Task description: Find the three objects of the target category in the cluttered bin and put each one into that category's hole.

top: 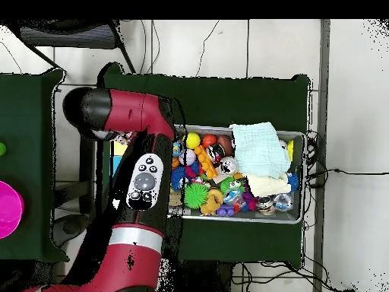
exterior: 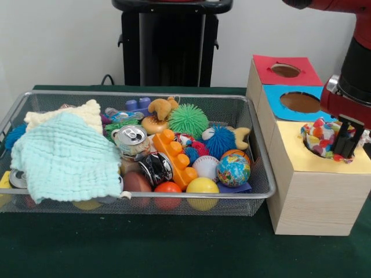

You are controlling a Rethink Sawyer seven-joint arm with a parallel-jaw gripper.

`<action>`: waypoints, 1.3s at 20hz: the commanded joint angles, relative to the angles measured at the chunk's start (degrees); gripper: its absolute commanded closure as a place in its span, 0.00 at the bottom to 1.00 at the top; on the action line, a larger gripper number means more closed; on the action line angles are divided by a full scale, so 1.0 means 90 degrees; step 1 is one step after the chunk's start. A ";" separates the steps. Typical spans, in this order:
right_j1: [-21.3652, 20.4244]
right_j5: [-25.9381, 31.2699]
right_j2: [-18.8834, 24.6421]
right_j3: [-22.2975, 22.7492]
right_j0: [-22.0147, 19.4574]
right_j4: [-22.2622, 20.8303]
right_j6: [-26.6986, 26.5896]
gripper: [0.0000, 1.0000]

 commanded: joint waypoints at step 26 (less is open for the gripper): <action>0.1630 0.2857 0.0003 -0.1468 -0.0333 -0.0070 0.0878 1.00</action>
